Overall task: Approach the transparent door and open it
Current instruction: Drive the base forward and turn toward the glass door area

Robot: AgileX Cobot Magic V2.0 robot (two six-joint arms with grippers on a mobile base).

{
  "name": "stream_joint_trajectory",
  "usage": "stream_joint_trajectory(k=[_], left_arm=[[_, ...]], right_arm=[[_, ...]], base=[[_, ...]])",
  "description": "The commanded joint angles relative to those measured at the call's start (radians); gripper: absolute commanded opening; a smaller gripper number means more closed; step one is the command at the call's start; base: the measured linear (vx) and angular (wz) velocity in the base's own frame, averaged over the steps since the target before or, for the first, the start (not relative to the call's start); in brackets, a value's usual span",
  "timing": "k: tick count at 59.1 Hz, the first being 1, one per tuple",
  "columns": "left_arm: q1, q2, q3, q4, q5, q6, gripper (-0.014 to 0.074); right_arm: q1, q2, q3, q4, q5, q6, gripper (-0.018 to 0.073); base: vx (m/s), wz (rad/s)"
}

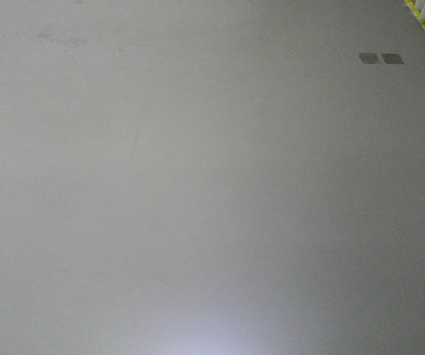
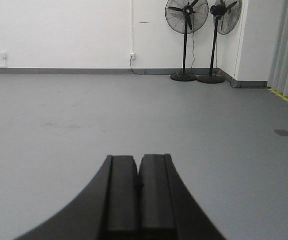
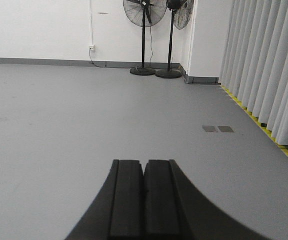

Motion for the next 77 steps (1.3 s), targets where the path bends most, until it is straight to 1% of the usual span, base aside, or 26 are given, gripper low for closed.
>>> stream_joint_trajectory(k=[1,23,56,77], left_arm=[[-0.006,-0.015,0.013,-0.006,-0.083,-0.009,-0.0006],[-0.006,-0.015,0.013,-0.006,-0.083,-0.009,-0.0006],[-0.006,-0.015,0.013,-0.006,-0.083,-0.009,-0.0006],[-0.006,-0.015,0.013,-0.006,-0.083,-0.009,-0.0006]], right_arm=[[-0.004,-0.015,0.003,-0.006,-0.077,-0.01,-0.0006],[-0.004,-0.015,0.003,-0.006,-0.077,-0.01,-0.0006],[-0.004,-0.015,0.003,-0.006,-0.077,-0.01,-0.0006],[-0.004,-0.015,0.003,-0.006,-0.077,-0.01,-0.0006]], base=[[0.19,0.05],[0.25,0.01],[0.35,-0.03],[0.39,0.14]])
